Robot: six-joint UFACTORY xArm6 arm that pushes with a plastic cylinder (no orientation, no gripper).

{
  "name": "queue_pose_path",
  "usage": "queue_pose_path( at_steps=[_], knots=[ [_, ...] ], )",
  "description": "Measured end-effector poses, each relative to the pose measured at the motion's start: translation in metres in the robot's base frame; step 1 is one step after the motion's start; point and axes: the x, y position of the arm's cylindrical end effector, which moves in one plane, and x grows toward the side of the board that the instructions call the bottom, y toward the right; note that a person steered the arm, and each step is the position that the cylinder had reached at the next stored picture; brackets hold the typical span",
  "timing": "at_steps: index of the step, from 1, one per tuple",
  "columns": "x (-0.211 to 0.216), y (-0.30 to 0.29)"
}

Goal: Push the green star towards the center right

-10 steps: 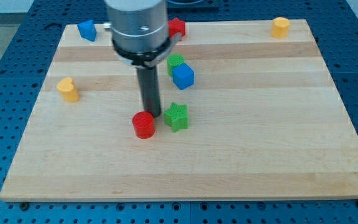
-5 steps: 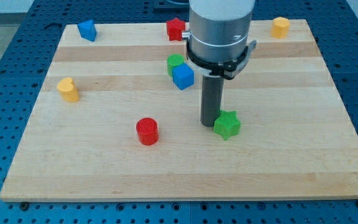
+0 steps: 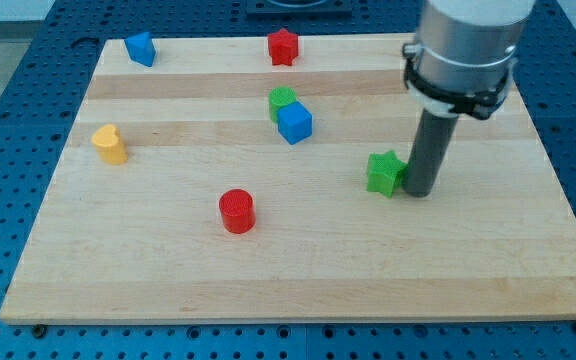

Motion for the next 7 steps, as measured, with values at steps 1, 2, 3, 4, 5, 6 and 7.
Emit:
queue_pose_path(
  at_steps=[1, 2, 3, 4, 5, 6, 7],
  knots=[
    [0.025, -0.004],
    [0.046, -0.048],
    [0.028, -0.075],
    [-0.012, -0.064],
    [-0.024, -0.014],
    [-0.023, -0.008],
    [-0.004, -0.025]
  ],
)
